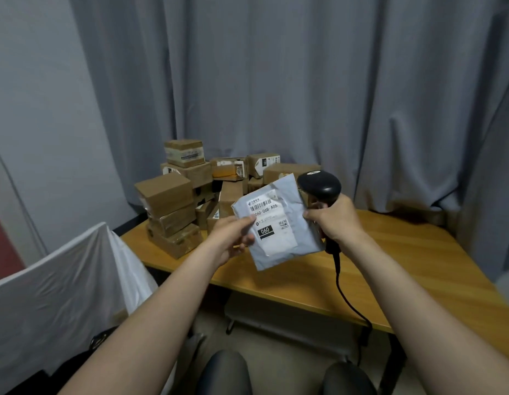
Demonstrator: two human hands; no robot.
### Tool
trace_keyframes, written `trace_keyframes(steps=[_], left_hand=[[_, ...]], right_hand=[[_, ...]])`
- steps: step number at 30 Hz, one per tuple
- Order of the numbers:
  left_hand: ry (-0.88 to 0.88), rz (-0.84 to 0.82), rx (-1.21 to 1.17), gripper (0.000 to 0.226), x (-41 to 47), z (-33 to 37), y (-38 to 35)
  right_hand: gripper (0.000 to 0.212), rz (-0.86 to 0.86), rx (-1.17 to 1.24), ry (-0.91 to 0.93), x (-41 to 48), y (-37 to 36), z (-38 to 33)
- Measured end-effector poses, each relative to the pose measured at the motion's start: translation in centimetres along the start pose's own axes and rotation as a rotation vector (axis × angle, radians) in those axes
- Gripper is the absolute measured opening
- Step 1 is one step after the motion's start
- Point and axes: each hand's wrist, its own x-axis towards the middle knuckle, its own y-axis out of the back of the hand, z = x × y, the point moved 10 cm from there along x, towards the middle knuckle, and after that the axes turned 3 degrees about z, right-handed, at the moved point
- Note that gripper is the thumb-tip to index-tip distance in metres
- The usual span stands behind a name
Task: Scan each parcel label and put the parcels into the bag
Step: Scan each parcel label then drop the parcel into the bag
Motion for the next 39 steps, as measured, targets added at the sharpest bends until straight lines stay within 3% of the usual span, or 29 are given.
trace_keyframes(steps=[4, 8, 15, 22, 28, 33, 39], left_hand=[[-0.058, 0.093, -0.076, 0.012, 0.3, 0.7, 1.7], [-0.220, 0.230, 0.023, 0.016, 0.2, 2.7, 3.8], [-0.306, 0.391, 0.050, 0.025, -0.1, 3.5, 6.2], [-0.339, 0.417, -0.098, 0.027, -0.5, 2.9, 6.8], [-0.381, 0.432, -0.093, 0.027, -0.8, 3.3, 7.2], [-0.379, 0.436, -0.085, 0.030, -0.9, 3.1, 7.4], [-0.369, 0.429, -0.070, 0.030, -0.9, 2.6, 7.2]], right_hand=[[0.016, 0.055, 0.081, -0.018, 0.1, 1.0, 0.9], [0.021, 0.089, 0.162, -0.029, -0.7, 1.9, 1.4], [0.028, -0.291, 0.150, -0.104, -4.8, -2.5, 1.0], [0.029, -0.479, 0.207, -0.159, -6.9, -6.1, -0.1], [0.022, -0.480, 0.172, -0.131, -6.6, -6.5, -0.5], [0.034, -0.485, 0.175, -0.134, -6.5, -6.6, 0.0], [0.029, -0.486, 0.198, -0.147, -6.5, -6.7, 0.1]])
